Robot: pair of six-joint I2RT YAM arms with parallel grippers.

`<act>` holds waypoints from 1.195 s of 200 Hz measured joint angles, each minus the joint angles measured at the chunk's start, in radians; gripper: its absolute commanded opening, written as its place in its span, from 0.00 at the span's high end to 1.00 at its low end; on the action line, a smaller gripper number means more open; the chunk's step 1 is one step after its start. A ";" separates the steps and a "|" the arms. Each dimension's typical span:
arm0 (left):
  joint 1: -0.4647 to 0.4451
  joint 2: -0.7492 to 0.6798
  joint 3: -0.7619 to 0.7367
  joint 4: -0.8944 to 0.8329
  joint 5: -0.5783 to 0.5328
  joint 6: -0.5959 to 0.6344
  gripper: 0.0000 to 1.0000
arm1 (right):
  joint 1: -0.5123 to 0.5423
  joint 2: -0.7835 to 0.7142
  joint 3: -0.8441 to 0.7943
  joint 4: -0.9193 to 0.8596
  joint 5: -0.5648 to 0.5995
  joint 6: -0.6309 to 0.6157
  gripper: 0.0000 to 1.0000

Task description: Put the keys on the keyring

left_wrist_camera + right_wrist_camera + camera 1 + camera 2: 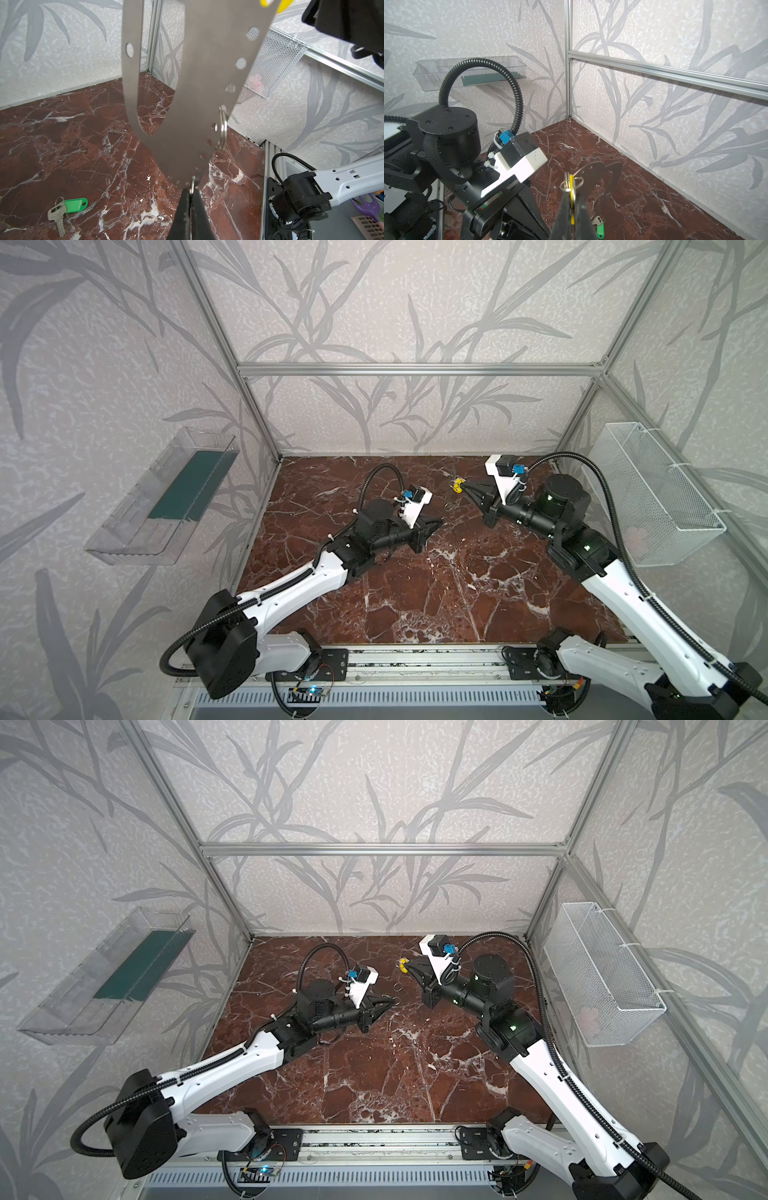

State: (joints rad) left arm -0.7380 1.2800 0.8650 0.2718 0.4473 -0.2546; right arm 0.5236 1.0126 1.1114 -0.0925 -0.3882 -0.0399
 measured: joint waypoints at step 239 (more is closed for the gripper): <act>0.086 0.019 0.090 -0.159 -0.025 -0.109 1.00 | 0.000 -0.100 -0.130 0.036 -0.066 -0.091 1.00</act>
State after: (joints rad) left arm -0.6521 1.2987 0.9550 0.1127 0.4225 -0.3634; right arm 0.5236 0.9131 0.9810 -0.0563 -0.4545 -0.1310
